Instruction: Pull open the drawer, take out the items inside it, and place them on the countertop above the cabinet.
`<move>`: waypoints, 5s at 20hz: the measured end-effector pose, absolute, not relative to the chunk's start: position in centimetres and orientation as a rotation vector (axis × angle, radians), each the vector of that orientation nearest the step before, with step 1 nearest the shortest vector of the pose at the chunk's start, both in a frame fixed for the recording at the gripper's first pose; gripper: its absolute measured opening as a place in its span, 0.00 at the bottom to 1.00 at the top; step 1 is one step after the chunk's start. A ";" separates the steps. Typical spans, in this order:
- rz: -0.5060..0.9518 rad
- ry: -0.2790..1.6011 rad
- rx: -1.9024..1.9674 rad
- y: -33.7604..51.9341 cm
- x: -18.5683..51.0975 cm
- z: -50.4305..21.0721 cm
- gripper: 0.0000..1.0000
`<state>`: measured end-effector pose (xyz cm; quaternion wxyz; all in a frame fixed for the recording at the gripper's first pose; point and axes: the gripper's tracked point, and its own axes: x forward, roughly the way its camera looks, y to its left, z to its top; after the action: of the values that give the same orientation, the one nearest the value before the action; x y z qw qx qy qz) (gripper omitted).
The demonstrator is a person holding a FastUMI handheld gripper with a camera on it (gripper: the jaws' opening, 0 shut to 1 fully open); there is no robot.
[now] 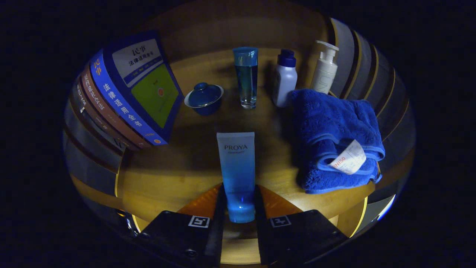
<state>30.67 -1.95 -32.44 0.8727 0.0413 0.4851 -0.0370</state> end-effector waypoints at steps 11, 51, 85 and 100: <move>-0.041 0.798 0.089 -1.2 28.3 -25.7 1.00; -0.035 0.432 0.064 -1.3 -3.3 -34.1 0.99; -0.048 0.392 0.043 -1.0 18.6 -35.2 1.00; -0.050 0.334 0.002 -0.2 17.7 -31.0 1.00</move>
<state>17.75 -0.21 -30.99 0.9858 0.0010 0.1663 -0.0249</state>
